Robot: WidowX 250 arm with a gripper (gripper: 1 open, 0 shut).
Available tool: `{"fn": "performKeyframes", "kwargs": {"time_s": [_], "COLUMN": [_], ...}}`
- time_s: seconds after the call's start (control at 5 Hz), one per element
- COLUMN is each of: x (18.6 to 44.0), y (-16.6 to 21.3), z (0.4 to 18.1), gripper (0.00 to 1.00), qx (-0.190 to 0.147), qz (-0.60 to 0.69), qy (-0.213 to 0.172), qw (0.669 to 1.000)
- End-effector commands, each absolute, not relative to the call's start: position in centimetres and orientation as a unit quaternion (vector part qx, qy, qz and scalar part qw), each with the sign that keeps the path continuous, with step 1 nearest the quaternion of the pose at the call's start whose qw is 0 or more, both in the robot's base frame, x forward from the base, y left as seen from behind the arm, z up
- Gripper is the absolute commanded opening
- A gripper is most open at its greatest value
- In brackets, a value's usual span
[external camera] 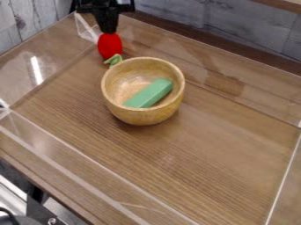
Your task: Move the red fruit to the right
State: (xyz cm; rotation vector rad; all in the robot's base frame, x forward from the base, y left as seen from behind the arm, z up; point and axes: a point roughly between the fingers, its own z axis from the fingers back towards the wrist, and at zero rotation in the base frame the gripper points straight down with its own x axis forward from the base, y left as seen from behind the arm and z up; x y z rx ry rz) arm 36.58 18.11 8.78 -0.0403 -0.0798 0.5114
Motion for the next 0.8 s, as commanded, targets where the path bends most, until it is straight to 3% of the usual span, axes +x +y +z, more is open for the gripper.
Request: {"fn": "performKeyframes", "kwargs": {"time_s": [0.0,0.2,0.6], "x": [37.2,37.2,37.1], "y": [18.5,19.5,19.8], "z": [15.3,13.9,10.3], "gripper": [0.0,1.0,1.0], "qx": [-0.024,-0.017,-0.003], "qz": [0.254,0.241,0.192], "qy": [-0.102,-0.092,-0.077], "qw": [0.962,0.966,0.978]}}
